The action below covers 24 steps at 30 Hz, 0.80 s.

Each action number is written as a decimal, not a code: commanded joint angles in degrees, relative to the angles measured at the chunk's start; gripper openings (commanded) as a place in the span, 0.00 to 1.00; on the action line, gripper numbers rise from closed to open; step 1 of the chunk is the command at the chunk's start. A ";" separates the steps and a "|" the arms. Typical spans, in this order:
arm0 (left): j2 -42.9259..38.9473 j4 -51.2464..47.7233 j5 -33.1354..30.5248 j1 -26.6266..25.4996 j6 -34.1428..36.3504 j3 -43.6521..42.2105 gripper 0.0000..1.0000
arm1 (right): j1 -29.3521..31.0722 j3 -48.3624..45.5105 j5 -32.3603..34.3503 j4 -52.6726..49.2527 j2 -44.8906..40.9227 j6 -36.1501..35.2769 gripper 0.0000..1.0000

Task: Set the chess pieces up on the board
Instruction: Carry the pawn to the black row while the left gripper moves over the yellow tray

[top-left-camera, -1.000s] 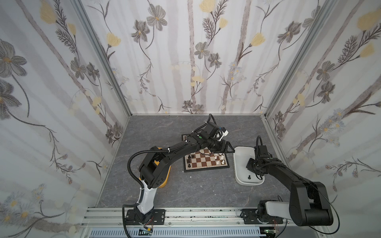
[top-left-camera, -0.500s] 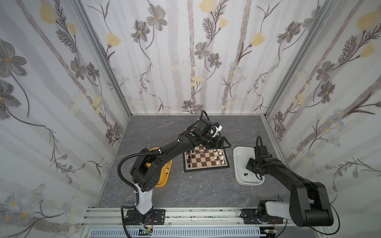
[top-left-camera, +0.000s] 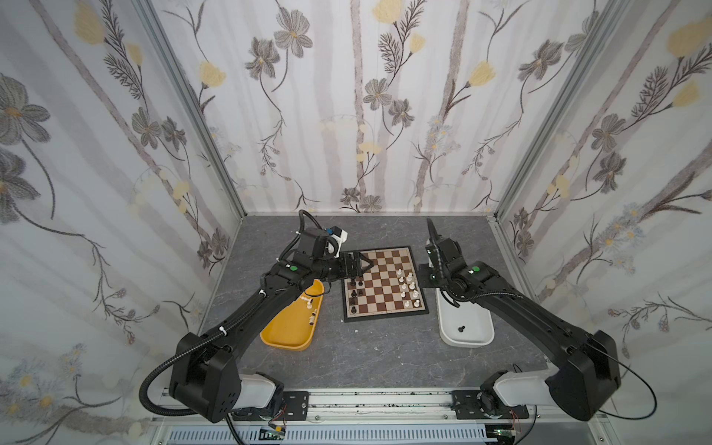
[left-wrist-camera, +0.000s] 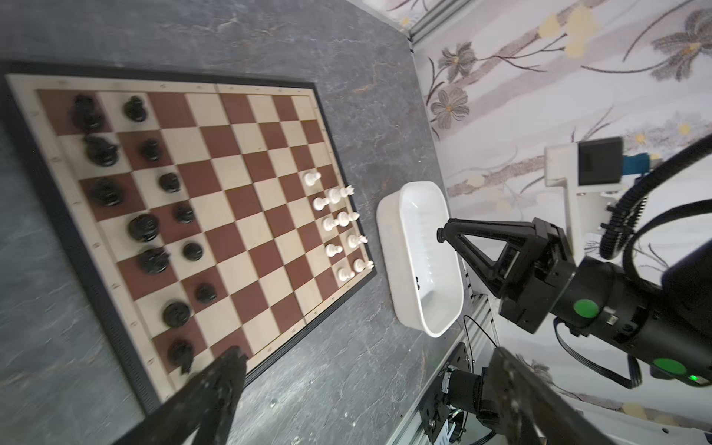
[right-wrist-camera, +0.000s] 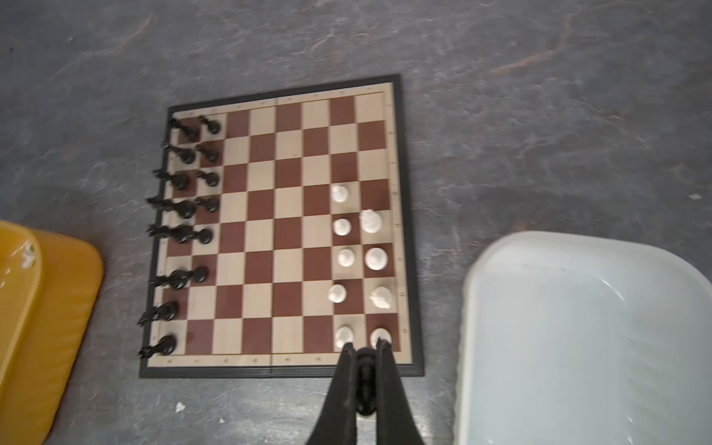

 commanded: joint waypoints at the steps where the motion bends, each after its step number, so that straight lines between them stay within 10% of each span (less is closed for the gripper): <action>1: -5.94 -6.12 -2.46 3.31 0.78 -3.98 1.00 | 5.99 6.10 -1.45 0.69 8.56 -1.32 0.00; 6: -11.49 -16.15 -12.71 8.59 2.02 -7.14 1.00 | 13.21 16.08 -4.35 1.49 21.42 -1.10 0.00; 24: -18.85 -15.05 -15.65 12.03 5.29 -10.77 1.00 | 14.83 21.29 -7.42 1.27 34.37 1.12 0.02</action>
